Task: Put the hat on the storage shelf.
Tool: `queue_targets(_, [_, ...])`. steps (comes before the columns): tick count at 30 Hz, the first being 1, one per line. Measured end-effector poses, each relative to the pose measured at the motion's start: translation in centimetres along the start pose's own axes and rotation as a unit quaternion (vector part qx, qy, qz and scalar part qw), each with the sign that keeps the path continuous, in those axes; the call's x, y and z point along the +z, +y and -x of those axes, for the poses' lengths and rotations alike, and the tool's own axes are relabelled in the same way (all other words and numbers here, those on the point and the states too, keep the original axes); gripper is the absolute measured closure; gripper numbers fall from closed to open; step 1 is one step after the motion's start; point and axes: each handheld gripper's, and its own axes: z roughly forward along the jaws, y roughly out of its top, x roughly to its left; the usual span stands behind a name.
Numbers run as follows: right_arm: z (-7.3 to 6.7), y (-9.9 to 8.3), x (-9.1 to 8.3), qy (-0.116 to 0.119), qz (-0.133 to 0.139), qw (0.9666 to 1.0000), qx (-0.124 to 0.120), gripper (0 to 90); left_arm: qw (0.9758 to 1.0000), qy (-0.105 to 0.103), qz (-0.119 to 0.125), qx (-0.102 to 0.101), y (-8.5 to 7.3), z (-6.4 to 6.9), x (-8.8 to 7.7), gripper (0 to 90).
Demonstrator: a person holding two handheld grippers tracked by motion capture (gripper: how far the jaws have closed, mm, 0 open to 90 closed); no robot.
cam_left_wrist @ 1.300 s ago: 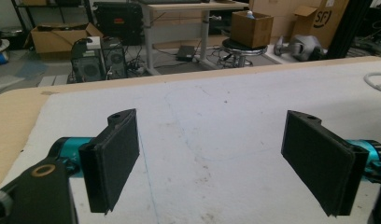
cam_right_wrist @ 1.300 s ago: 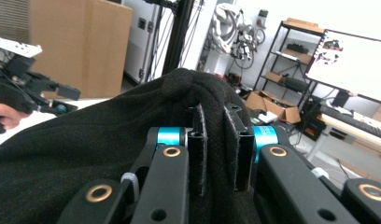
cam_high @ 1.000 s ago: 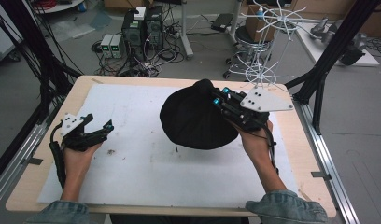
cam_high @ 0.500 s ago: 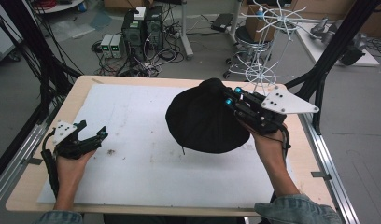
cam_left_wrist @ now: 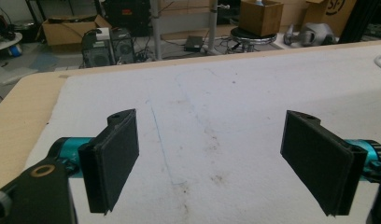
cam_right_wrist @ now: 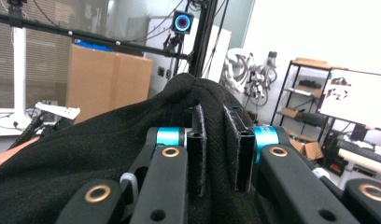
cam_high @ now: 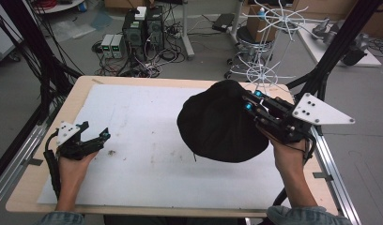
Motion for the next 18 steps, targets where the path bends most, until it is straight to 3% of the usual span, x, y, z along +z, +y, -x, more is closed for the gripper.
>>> queue_targets(7, [-0.1, 0.5, -1.4, -0.013, 0.02, 0.9997, -0.001, 80.7, 1.0, -0.003, -0.001, 0.0, 0.1, 0.0, 0.3, 19.5])
queue_targets(18, [0.5, 2.0, -4.0, -0.055, 0.044, 0.9974, -0.017, 80.1, 0.9999, -0.011, -0.003, 0.001, 0.2, 0.3, 1.1, 19.5])
